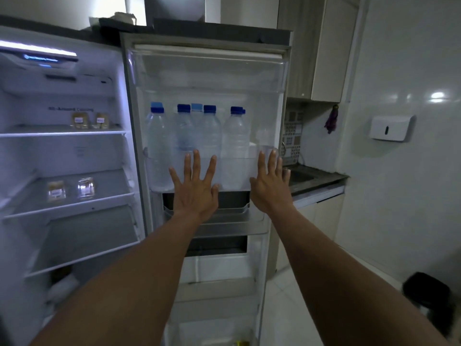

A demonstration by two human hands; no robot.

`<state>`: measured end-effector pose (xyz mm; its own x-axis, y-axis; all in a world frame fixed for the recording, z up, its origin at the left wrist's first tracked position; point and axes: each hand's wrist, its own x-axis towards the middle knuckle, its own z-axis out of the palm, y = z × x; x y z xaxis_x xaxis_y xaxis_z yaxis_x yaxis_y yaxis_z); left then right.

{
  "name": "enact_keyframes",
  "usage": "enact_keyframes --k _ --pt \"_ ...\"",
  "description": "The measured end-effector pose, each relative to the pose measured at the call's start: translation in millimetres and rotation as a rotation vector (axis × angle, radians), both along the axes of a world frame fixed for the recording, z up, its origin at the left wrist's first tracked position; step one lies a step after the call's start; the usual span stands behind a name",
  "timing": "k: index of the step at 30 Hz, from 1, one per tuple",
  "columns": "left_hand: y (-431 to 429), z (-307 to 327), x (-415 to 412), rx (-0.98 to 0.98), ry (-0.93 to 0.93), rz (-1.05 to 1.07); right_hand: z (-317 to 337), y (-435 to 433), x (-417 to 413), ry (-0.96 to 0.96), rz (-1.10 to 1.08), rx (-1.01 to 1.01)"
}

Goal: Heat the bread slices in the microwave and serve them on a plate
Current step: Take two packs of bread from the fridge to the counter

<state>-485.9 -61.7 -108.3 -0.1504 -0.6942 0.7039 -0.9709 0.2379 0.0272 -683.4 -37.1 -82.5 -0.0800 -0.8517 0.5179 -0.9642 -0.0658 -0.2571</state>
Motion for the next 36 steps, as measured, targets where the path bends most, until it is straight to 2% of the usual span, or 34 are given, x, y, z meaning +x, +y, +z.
enact_keyframes --k 13,20,27,36 --pt "5.4 12.1 -9.0 0.121 -0.093 0.049 4.2 -6.1 3.6 0.074 0.042 0.139" --pt "18.4 20.3 13.4 0.12 -0.064 -0.046 17.9 6.6 40.1 0.12 0.046 0.113" --pt "42.4 37.9 79.0 0.016 -0.001 -0.075 27.8 31.6 101.6 0.142 0.09 0.012" --pt "61.4 39.8 228.2 0.068 -0.046 0.073 35.4 45.7 229.8 0.166 0.244 -0.089"
